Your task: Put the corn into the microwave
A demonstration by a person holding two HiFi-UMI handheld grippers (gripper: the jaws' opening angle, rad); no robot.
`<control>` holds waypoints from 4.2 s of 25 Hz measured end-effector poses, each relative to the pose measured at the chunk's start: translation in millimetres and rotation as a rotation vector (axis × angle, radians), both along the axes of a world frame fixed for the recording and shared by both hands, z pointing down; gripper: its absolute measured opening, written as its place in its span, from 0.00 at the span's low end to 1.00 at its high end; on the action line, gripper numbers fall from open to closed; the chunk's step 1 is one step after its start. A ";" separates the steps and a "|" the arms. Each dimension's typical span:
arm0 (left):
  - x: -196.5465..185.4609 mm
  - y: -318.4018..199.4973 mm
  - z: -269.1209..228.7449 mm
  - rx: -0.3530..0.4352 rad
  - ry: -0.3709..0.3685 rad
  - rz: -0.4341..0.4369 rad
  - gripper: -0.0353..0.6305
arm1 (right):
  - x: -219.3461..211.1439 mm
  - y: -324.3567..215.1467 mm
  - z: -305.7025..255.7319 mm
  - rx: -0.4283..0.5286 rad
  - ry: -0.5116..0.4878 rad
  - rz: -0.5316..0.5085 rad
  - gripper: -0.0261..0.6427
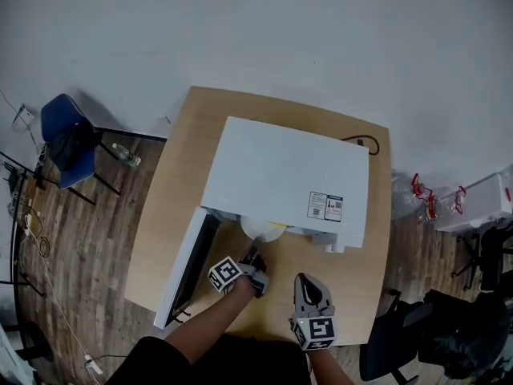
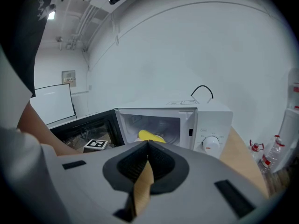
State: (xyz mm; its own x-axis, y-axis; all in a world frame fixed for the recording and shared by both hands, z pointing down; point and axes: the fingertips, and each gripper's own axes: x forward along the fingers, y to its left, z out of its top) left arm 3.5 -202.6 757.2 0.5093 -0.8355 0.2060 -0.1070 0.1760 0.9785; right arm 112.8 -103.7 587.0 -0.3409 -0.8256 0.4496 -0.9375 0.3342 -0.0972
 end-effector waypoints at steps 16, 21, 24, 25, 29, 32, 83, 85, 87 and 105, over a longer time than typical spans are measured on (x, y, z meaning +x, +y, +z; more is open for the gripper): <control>-0.7 -26.0 -0.7 -0.013 0.044 -0.077 0.09 | 6.4 10.6 3.9 -0.010 -0.009 0.015 0.13; -2.3 -44.8 2.3 -0.040 0.029 -0.095 0.09 | 14.3 7.2 1.7 -0.004 -0.016 0.037 0.13; -2.9 -50.0 1.6 -0.032 0.020 -0.098 0.09 | 21.4 5.8 -0.3 -0.001 -0.024 0.066 0.13; -3.4 -51.4 1.7 -0.030 0.019 -0.103 0.09 | 23.4 6.2 -0.4 -0.001 -0.023 0.071 0.13; 0.8 -56.9 2.1 -0.027 -0.006 -0.097 0.09 | 29.9 8.0 0.8 -0.005 -0.023 0.081 0.13; 2.0 -58.5 0.5 -0.025 -0.046 -0.094 0.09 | 31.4 10.3 1.0 -0.014 -0.025 0.082 0.13; 23.3 -52.1 -31.9 0.065 -0.227 0.077 0.08 | 43.2 17.4 -15.6 0.016 -0.056 0.118 0.13; 22.0 -37.4 -47.5 0.097 -0.262 0.100 0.08 | 40.9 20.9 -20.9 0.029 -0.058 0.122 0.13; 24.1 -19.4 -72.2 0.174 -0.319 0.143 0.08 | 40.6 26.2 -25.9 0.037 -0.051 0.130 0.13; 8.3 158.4 -253.1 0.727 -0.672 0.386 0.08 | 13.7 107.5 -95.4 0.148 -0.010 0.179 0.13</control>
State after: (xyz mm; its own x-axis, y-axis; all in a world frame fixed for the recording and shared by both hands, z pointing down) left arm 11.8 -44.2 504.1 0.7335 -0.6770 0.0599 -0.5886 -0.5887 0.5540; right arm 126.5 3.7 491.6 -0.1874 -0.9299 0.3163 -0.9822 0.1744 -0.0693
